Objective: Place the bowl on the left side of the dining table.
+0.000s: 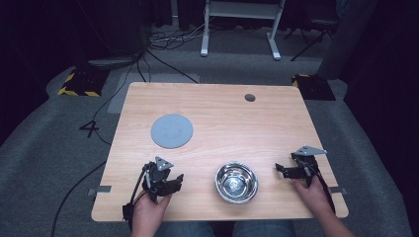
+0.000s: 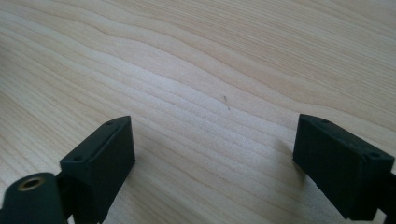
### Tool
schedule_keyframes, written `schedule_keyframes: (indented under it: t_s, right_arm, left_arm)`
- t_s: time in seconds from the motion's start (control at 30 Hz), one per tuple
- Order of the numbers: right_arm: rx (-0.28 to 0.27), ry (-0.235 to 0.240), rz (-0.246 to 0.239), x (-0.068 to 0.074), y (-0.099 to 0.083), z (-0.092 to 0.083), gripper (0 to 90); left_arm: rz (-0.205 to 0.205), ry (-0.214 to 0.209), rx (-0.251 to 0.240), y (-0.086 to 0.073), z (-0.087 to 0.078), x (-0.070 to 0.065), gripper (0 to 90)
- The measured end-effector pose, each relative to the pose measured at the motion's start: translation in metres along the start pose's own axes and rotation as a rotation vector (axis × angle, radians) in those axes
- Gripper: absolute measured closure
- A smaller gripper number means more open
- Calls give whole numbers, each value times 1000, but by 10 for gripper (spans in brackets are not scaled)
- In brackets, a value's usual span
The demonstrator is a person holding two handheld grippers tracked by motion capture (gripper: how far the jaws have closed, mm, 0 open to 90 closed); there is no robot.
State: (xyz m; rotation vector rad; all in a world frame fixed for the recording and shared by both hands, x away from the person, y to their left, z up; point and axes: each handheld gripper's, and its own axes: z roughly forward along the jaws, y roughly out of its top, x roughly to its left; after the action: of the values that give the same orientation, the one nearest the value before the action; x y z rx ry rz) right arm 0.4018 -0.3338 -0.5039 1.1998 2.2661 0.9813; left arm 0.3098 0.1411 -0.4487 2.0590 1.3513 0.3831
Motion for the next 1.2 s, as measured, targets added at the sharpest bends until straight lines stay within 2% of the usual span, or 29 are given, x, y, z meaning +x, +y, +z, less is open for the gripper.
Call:
schedule_keyframes:
  t_s: [0.3, 0.37, 0.73, 0.8, 0.9, 0.93, 1.03, 1.2]
  right_arm:
    - [0, 0, 0, 0, 0, 0, 125]
    - [0, 0, 0, 0, 0, 0, 125]
    - [-1, 0, 0, 0, 0, 0, 125]
    - [0, 0, 0, 0, 0, 0, 125]
    - [-1, 0, 0, 0, 0, 0, 125]
    - [-1, 0, 0, 0, 0, 0, 125]
    - [-3, -3, 2, 0, 0, 0, 125]
    - [-3, -5, 4, 1, 0, 0, 124]
  left_arm:
    - [42, -35, -3, 18, 1, -12, 406]
    - [46, -55, -4, 22, 3, -14, 406]
    - [90, -106, -5, 43, 18, -31, 406]
    - [111, -106, -8, 48, 21, -33, 406]
    - [112, -127, -5, 54, 24, -37, 406]
    - [127, -125, -14, 56, 26, -37, 406]
    - [113, -139, -13, 59, 29, -37, 406]
    - [121, -157, 0, 63, 35, -43, 405]
